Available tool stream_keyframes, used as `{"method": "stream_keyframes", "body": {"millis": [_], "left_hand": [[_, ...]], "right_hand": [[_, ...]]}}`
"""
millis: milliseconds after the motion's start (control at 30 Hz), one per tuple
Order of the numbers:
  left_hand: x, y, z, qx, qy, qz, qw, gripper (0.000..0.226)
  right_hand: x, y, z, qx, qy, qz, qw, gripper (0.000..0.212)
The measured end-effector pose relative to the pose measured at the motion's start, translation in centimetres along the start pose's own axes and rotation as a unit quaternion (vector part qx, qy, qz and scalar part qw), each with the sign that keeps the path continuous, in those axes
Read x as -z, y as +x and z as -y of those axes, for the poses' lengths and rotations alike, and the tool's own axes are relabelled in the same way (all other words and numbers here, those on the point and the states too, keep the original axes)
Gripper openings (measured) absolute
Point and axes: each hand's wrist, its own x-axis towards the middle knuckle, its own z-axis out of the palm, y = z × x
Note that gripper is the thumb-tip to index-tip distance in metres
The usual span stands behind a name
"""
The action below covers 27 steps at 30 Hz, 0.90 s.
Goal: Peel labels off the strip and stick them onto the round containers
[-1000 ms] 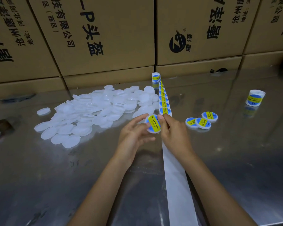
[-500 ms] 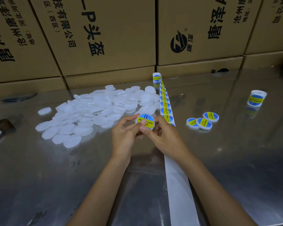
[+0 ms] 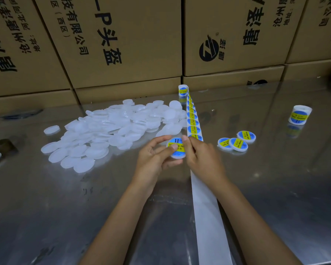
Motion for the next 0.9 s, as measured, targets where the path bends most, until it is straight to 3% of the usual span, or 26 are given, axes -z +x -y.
{"method": "stream_keyframes", "body": {"millis": [100, 267, 467, 667, 900], "left_hand": [[0.05, 0.04, -0.16, 0.001, 0.023, 0.016, 1.0, 0.037], [0.3, -0.01, -0.22, -0.026, 0.002, -0.062, 0.998, 0.022], [0.41, -0.01, -0.28, -0.045, 0.014, -0.087, 0.995, 0.014], [0.7, 0.18, -0.34, -0.03, 0.02, -0.032, 0.999, 0.015], [0.49, 0.17, -0.19, 0.006, 0.005, 0.072, 0.997, 0.036]], "right_hand": [[-0.06, -0.01, 0.0, 0.006, 0.01, 0.0, 1.0, 0.034], [-0.34, -0.05, 0.33, -0.018, 0.158, 0.027, 0.987, 0.041], [-0.9, -0.43, 0.59, -0.024, 0.106, 0.086, 0.99, 0.057], [-0.62, -0.37, 0.13, -0.011, 0.05, 0.063, 0.997, 0.053], [-0.28, -0.06, -0.01, -0.058, 0.073, 0.012, 0.996, 0.053]]}}
